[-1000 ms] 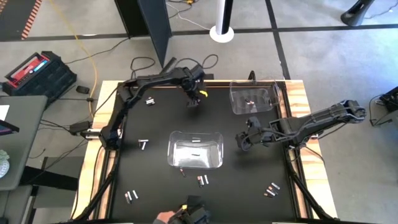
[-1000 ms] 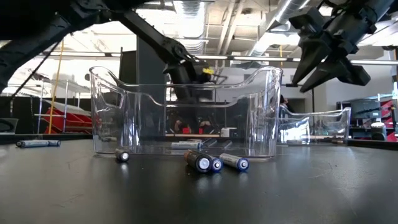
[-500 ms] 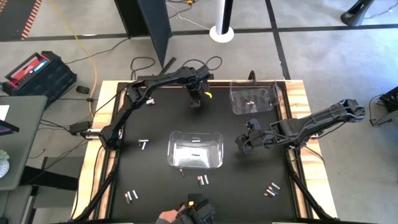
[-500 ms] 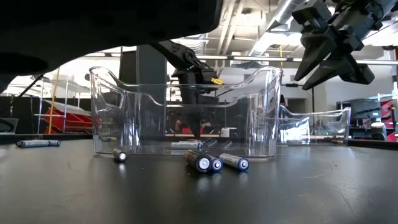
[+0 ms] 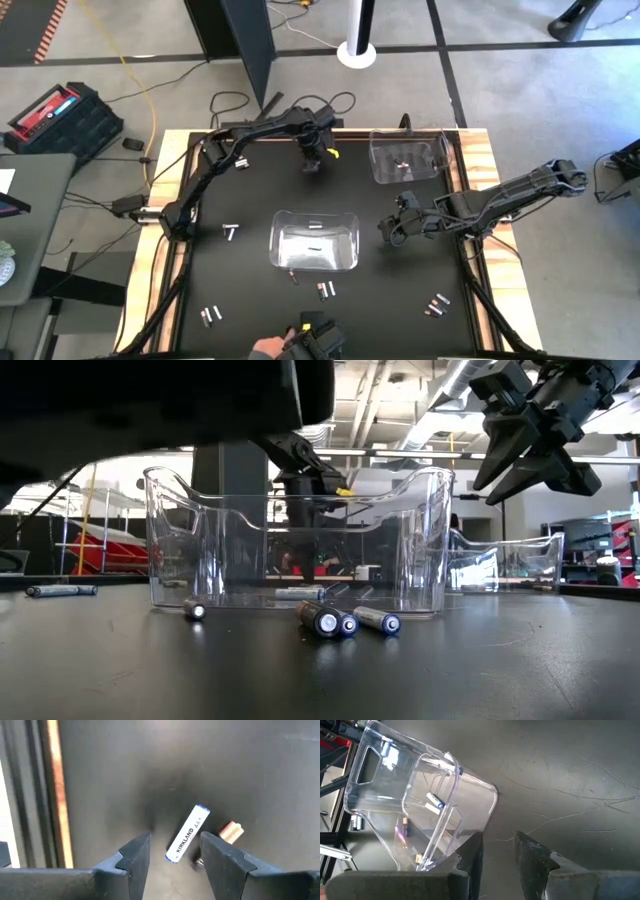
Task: Sort batteries
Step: Put the white battery into the bottom transparent bin
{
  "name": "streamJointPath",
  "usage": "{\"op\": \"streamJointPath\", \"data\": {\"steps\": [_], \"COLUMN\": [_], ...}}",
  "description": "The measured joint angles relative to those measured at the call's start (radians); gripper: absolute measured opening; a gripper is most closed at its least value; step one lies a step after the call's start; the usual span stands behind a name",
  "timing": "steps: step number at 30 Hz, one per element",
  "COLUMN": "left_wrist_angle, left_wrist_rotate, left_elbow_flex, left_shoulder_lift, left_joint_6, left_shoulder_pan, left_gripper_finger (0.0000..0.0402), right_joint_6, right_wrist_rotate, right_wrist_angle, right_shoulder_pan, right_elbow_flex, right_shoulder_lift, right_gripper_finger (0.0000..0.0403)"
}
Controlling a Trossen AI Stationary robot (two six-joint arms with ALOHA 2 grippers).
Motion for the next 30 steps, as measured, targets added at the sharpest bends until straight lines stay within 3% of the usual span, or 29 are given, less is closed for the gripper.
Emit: {"op": "streamJointPath", "data": {"steps": [14, 30], "left_wrist_angle": [0.026, -0.045], "left_wrist_rotate": [0.043, 0.103], "left_elbow_flex": [-0.012, -0.001], "left_shoulder_lift": [0.008, 0.043], "left_joint_6": [-0.002, -0.063], "left_shoulder_pan": [0.001, 0.025], "left_gripper_finger": [0.0161, 0.0039], "right_joint_6": [0.0, 0.0], "right_wrist_rotate": [0.0, -0.001], "right_wrist_angle": [0.001, 0.003], "right_shoulder_pan": [0.0, 0.0], "right_elbow_flex": [0.0, 0.0], "right_shoulder_lift": [0.0, 0.0], "right_gripper_finger": [0.0127, 0.0127]}}
